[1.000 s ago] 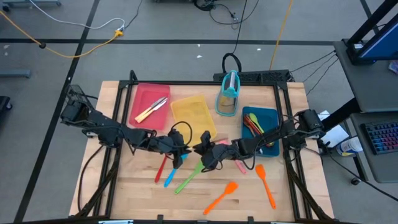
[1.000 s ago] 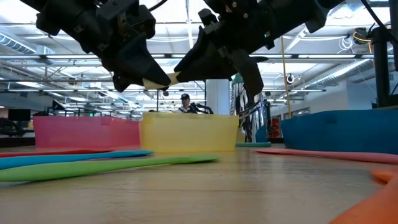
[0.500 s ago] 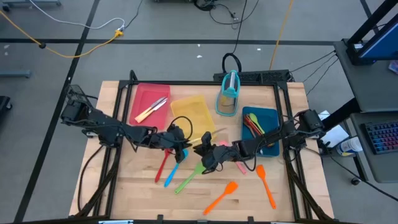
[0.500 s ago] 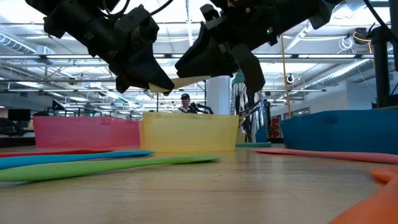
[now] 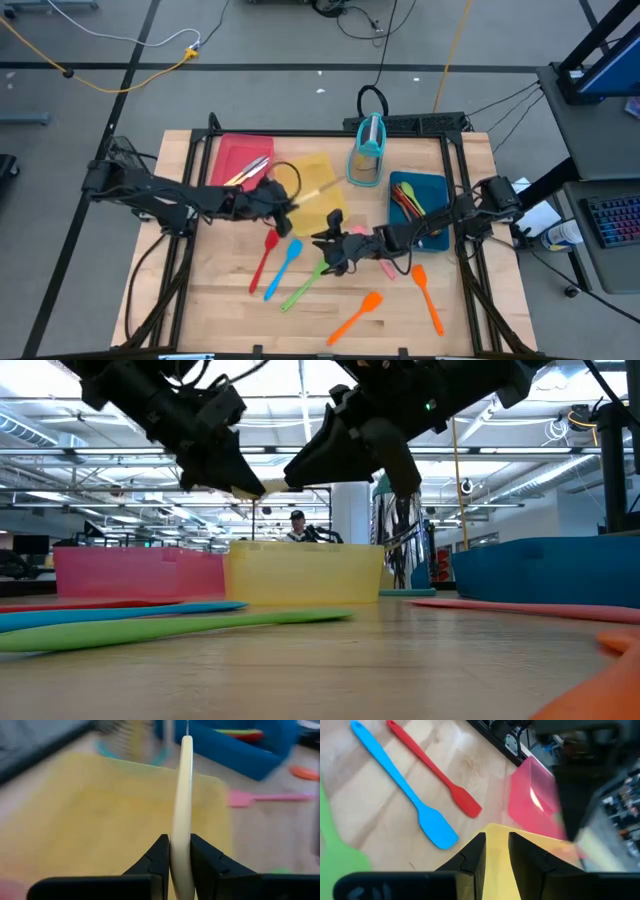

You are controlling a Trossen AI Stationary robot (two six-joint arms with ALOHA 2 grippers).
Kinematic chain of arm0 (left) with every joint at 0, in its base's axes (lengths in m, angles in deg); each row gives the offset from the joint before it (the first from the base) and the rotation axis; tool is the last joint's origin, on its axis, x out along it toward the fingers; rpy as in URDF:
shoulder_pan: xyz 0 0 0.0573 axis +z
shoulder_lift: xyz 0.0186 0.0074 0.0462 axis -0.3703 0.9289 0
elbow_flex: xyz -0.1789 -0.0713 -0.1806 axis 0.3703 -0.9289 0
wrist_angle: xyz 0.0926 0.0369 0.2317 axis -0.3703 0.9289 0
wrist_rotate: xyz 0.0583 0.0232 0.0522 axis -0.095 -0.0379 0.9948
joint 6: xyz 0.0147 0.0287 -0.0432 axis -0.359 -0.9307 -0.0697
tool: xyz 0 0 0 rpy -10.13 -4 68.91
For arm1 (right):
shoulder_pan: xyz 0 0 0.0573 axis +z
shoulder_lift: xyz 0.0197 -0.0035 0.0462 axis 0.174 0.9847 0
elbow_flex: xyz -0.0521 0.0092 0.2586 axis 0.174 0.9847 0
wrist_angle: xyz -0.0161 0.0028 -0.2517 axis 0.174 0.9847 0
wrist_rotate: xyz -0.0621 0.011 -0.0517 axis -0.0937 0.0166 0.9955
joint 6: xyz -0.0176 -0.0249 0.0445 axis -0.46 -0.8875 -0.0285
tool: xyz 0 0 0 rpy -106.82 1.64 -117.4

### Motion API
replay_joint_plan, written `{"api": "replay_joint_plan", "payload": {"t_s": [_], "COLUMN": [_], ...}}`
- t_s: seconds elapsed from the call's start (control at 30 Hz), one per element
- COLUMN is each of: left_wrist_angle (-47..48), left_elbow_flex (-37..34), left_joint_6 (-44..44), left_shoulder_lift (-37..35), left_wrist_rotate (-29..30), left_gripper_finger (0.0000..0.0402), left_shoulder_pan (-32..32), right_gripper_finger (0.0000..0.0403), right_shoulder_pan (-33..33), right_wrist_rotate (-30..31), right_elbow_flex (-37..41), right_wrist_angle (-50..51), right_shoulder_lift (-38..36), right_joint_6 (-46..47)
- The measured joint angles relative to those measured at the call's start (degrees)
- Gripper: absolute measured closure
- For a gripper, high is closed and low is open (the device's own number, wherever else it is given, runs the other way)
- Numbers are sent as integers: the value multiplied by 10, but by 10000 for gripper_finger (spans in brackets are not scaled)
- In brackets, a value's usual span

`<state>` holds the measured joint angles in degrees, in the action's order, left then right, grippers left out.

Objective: Pick & Place Kitchen Items
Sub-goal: Put the yellow knife into the red bin

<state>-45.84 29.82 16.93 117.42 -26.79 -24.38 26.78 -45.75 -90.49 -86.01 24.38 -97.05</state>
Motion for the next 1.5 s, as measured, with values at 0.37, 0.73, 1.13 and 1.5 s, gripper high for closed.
{"api": "replay_joint_plan", "payload": {"t_s": [0.37, 0.73, 1.13, 1.5], "left_wrist_angle": [319, 589, 542, 502], "left_elbow_flex": [0, -27, -112, -112], "left_joint_6": [93, 317, 348, 309], "left_shoulder_lift": [-183, -222, -219, -208], "left_wrist_rotate": [134, 187, 118, 66], "left_gripper_finger": [348, 348, 346, 345], "left_shoulder_pan": [11, 37, 111, 190], "right_gripper_finger": [328, 328, 268, 223], "right_shoulder_pan": [2, 1, -6, -10], "right_wrist_rotate": [-1, -17, -119, -181], "right_elbow_flex": [0, 0, 0, 0], "right_wrist_angle": [0, -1, -50, -98], "right_shoulder_lift": [0, 0, 0, 0], "right_joint_6": [59, 59, 103, 104]}}
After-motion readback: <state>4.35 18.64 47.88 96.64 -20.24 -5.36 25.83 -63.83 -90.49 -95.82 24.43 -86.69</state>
